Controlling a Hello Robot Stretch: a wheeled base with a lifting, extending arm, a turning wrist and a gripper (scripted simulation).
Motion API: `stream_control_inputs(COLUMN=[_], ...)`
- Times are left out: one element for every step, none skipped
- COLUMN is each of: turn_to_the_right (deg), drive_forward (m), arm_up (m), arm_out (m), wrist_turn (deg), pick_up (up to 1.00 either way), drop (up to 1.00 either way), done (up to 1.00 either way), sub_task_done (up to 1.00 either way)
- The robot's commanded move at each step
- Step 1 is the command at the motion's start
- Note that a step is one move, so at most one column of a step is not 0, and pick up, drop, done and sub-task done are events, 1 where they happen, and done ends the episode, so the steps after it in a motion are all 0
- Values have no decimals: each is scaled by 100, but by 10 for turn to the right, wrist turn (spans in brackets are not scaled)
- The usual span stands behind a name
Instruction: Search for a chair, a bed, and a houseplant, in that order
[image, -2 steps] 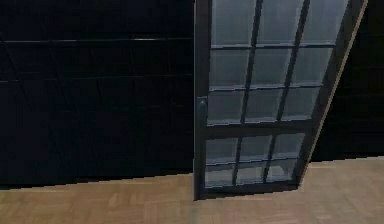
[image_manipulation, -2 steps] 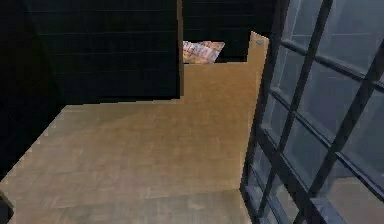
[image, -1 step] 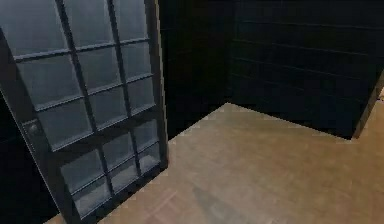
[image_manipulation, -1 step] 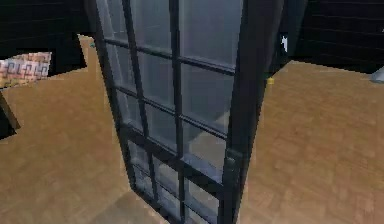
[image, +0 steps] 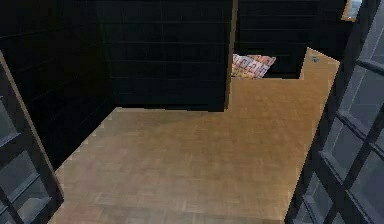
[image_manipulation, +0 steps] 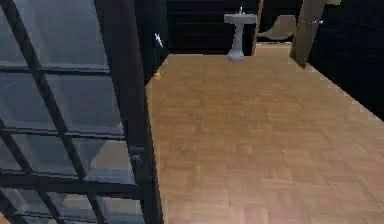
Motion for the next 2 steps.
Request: stream_control_inputs(turn_to_the_right=[0, 30], drive_forward=[100, 0], arm_up=[0, 0], arm_out=[0, 0], wrist_turn=[0, 0], pick_up=[0, 0], drop=[0, 0], done=[0, 0], sub_task_done=[0, 0])
